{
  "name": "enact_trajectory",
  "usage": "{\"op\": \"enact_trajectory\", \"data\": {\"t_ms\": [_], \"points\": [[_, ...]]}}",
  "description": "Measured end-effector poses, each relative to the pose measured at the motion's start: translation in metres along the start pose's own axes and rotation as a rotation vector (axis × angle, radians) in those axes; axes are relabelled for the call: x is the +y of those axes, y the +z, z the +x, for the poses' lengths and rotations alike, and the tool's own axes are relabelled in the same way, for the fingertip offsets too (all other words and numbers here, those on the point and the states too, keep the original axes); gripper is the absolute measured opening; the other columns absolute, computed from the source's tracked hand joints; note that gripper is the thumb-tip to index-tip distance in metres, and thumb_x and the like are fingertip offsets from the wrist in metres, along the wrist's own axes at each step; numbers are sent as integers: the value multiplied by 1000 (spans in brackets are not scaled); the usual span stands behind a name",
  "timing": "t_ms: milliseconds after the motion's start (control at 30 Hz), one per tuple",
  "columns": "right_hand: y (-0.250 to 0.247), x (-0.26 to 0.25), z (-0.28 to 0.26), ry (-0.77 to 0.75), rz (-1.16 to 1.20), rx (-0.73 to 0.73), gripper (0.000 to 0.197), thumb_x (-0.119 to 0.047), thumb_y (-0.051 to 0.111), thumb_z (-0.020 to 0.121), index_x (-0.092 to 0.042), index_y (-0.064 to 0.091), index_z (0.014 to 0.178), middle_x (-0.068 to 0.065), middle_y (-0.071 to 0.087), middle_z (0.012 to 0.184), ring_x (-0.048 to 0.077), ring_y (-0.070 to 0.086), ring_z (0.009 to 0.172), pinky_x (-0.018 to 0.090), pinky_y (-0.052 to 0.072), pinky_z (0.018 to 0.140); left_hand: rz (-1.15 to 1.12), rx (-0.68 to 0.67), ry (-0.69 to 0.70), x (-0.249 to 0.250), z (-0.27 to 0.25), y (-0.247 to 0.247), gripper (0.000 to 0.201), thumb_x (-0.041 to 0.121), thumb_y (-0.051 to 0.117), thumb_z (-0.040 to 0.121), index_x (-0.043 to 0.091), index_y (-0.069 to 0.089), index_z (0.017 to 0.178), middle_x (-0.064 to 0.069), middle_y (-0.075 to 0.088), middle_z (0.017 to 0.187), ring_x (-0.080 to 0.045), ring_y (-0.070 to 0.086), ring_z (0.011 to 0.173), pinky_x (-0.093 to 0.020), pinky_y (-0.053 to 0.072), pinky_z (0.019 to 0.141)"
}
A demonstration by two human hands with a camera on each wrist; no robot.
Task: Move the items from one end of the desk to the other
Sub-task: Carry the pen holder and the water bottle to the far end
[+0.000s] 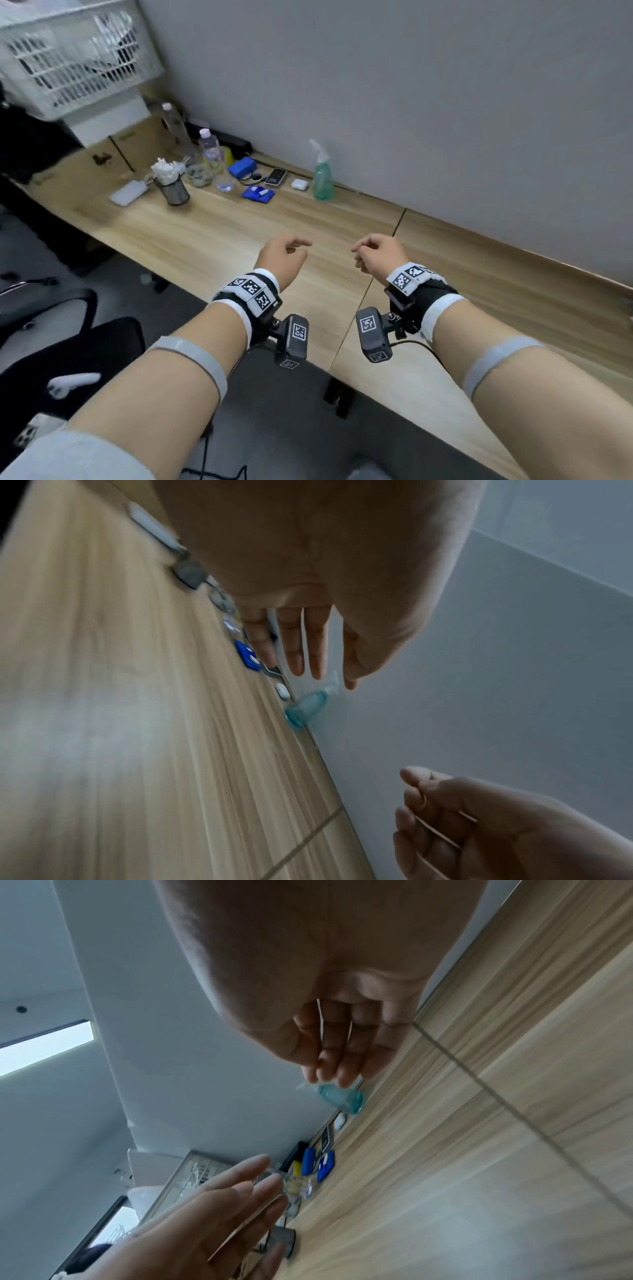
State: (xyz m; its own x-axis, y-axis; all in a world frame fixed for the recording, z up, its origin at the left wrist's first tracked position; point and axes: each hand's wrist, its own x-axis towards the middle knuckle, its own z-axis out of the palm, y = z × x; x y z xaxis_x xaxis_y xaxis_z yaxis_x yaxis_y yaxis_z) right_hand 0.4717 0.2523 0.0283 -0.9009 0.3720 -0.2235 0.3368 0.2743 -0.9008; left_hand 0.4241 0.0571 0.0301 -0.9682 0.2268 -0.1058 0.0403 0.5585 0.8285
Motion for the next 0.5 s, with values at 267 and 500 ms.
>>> {"op": "enact_trajectory", "data": {"t_ms": [267, 500], "points": [[96, -39, 63, 52, 16, -62, 27, 2, 47, 89, -10, 63, 72, 5, 62, 70, 15, 58, 58, 28, 49, 60, -57, 55, -68, -60, 66, -78, 23, 13, 58, 90, 28, 72, 99, 1, 68, 103, -14, 63, 100, -24, 47, 84], [192, -51, 169, 123, 5, -99, 27, -4, 51, 88, -16, 61, 66, 7, 68, 78, 18, 60, 60, 32, 52, 68, 27, 73, -173, -125, 166, -138, 20, 13, 60, 90, 28, 72, 96, 3, 68, 103, -16, 64, 99, -31, 52, 90]]}}
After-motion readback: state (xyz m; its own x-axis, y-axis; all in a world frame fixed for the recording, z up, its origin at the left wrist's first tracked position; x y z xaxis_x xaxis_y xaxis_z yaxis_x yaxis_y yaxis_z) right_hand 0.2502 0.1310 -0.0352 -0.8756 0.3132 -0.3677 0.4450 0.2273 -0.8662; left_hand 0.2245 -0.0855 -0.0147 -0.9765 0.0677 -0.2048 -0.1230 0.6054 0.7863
